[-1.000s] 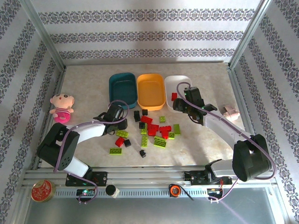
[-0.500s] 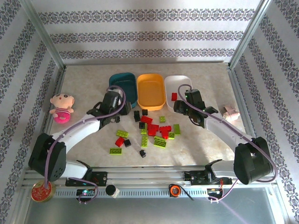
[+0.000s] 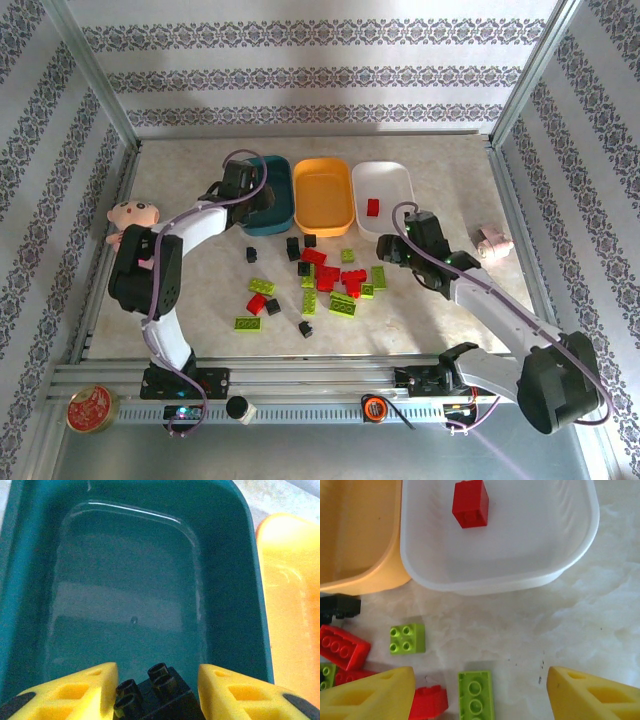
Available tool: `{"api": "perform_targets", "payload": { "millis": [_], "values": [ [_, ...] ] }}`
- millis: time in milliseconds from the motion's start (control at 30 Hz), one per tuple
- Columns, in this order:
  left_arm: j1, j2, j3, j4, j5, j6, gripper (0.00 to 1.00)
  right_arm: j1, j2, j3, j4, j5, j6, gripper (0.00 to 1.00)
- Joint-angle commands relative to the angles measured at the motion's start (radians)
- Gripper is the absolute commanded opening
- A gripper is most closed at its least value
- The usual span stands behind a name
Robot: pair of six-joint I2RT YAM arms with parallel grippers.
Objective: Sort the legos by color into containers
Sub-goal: Place the lego in the container.
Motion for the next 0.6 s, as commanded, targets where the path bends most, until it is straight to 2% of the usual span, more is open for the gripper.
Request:
{"api": "perform_targets", "payload": {
  "millis": [0, 133, 233, 367, 567],
  "values": [
    [0.006, 0.023, 0.066, 0.003, 0.022, -0.002, 0.55, 0.012, -0.036, -0.034, -0.044, -0.036, 0.021, 0.71],
    [0.006, 0.001, 0.083, -0.002, 0.043, -0.014, 0.62, 0.018, -0.046, -0.043, -0.064, -0.067, 0.03, 0.72],
    [0.004, -0.073, 0.036, 0.027, 0.07, -0.029, 0.66, 0.035, -0.042, -0.043, -0.079, -0.091, 0.029, 0.72],
    [-0.004, -0.232, -0.104, 0.082, 0.122, -0.073, 0.71, 0.09, -0.013, -0.035, -0.066, -0.147, 0.008, 0.72],
    [-0.031, -0.492, -0.36, 0.116, 0.17, -0.121, 0.79, 0.249, 0.124, 0.039, 0.007, -0.153, 0.022, 0.72]
  ]
}}
